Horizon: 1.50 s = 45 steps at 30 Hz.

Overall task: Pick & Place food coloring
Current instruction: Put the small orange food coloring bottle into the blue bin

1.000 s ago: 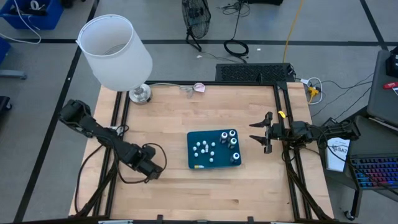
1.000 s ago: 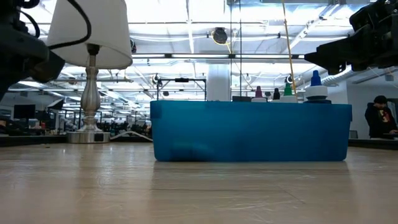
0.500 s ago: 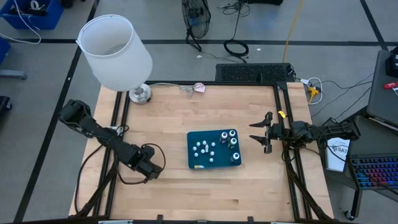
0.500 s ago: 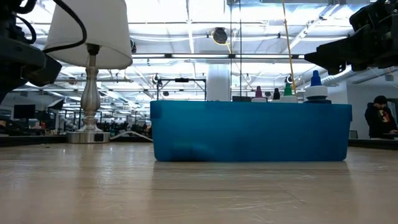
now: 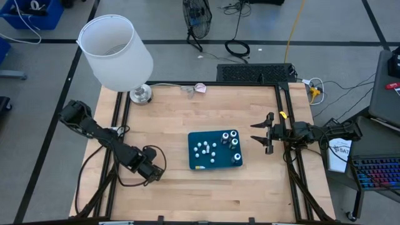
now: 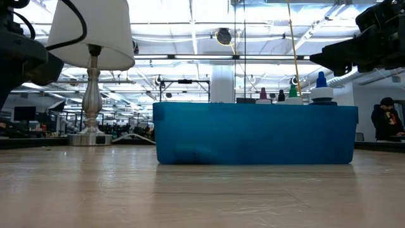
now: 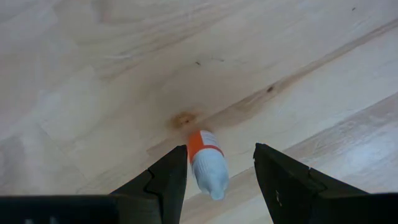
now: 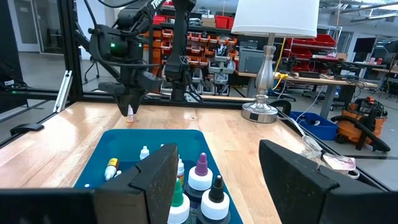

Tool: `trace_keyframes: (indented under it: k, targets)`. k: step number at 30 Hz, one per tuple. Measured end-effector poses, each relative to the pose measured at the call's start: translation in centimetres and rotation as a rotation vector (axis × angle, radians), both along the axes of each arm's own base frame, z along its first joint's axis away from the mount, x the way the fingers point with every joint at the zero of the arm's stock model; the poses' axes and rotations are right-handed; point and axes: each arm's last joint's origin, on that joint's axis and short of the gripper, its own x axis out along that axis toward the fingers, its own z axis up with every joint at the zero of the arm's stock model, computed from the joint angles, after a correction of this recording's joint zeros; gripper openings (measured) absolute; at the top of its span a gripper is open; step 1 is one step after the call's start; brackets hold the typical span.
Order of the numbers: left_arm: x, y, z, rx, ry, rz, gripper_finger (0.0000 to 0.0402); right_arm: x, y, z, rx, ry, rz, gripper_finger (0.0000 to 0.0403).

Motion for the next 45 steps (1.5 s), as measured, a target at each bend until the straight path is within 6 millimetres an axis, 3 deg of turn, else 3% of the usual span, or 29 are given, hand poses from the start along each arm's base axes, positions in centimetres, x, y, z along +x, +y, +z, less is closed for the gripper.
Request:
trace_keyframes:
  k: [39,42,45]
  targets:
    - [0.1,-0.2,-1.3,0.042,0.06,-0.04,0.0185,0.0,0.0,0.0,0.0,0.0,0.0,0.0212]
    - [0.1,-0.2,-1.3,0.031,0.066,-0.037,0.0167,0.0,0.0,0.0,0.0,0.0,0.0,0.0212]
    - [0.2,-0.3,-1.3,0.015,0.067,-0.039,0.0123,0.0,0.0,0.0,0.0,0.0,0.0,0.0212]
